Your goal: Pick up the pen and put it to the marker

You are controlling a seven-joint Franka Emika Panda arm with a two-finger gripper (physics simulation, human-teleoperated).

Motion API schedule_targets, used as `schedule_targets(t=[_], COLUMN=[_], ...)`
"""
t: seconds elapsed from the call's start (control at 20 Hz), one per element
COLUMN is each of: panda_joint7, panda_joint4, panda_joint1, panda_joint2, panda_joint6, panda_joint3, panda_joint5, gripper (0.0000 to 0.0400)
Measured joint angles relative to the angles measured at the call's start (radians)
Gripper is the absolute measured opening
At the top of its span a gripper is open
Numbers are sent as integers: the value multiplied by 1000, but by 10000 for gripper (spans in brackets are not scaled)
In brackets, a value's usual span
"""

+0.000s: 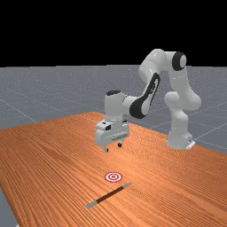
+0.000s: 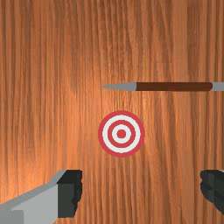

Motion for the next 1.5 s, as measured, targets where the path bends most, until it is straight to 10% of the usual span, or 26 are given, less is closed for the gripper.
schedule_targets(t=[0.1, 0.25, 0.3, 0.35, 0.4, 0.45, 0.7, 0.75, 1.15, 1.2, 1.3, 1.5], panda_joint7=[0, 0, 0, -154, -138, -158, 33, 153, 205, 222, 242, 426], panda_joint4=[0, 0, -108, 20, 4, 1, 109, 29, 103, 113, 128, 193], panda_joint1=[0, 0, -1, -70, -33, -38, 23, 62, 157, 170, 187, 270], panda_joint2=[0, 0, -64, -23, -23, -2, 93, 56, 108, 114, 123, 157], panda_joint6=[0, 0, 177, -68, -9, 19, -122, 9, 5, 3, 0, -42], panda_joint3=[0, 0, 0, 54, 18, 22, 15, 6, 109, 112, 117, 78], panda_joint5=[0, 0, 0, 158, 6, 5, 10, 11, 74, 70, 68, 16], gripper=[148, 33, 177, 265, 318, 351, 396, 398, 400, 243, 90, 12])
